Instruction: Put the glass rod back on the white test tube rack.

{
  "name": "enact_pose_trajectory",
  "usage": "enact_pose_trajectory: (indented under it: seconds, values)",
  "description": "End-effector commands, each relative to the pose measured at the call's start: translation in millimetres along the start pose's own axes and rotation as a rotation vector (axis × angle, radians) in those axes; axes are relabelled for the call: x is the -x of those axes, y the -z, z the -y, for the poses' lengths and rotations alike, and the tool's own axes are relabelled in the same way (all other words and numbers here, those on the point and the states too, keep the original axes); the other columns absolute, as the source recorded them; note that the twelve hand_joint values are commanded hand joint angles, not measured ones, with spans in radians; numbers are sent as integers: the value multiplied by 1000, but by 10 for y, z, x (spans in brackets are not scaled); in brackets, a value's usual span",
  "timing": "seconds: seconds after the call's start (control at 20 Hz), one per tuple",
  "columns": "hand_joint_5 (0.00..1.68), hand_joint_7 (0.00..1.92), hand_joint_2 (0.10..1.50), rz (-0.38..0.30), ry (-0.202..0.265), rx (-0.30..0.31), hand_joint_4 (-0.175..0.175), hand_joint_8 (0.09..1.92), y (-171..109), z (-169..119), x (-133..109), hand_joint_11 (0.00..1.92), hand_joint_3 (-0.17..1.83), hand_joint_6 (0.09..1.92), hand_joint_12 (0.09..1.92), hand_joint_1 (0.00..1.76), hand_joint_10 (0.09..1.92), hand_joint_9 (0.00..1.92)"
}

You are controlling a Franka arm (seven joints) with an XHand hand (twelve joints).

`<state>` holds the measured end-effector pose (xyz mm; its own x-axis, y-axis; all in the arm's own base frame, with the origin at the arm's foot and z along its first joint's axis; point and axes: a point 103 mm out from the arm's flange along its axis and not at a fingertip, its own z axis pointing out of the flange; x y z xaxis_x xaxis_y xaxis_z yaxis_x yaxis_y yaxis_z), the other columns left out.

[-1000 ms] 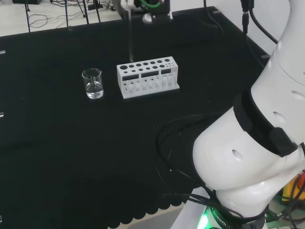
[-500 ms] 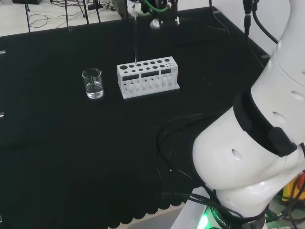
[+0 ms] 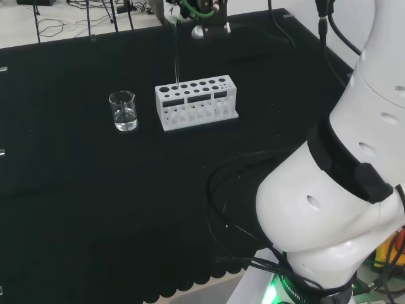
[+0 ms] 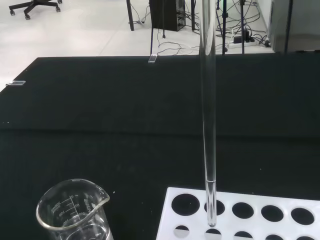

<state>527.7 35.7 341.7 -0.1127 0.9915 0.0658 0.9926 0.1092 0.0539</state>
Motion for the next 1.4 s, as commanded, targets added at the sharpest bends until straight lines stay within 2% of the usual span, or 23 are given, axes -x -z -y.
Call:
enact_pose_trajectory:
  seconds: [0.05, 0.55, 1.4]
  values:
    - [933, 1041, 1119, -15, 8, -25, -175, 1229, -83, -80, 72, 1586, -2, 797, 774, 1281, 1052, 1492]
    - [934, 1041, 1118, -17, 0, -24, -175, 1229, -239, -137, 80, 1586, -2, 795, 773, 1281, 1051, 1492]
    - [935, 1042, 1117, -32, -28, -87, -175, 1228, -594, -118, 89, 1586, -1, 793, 773, 1281, 1049, 1493]
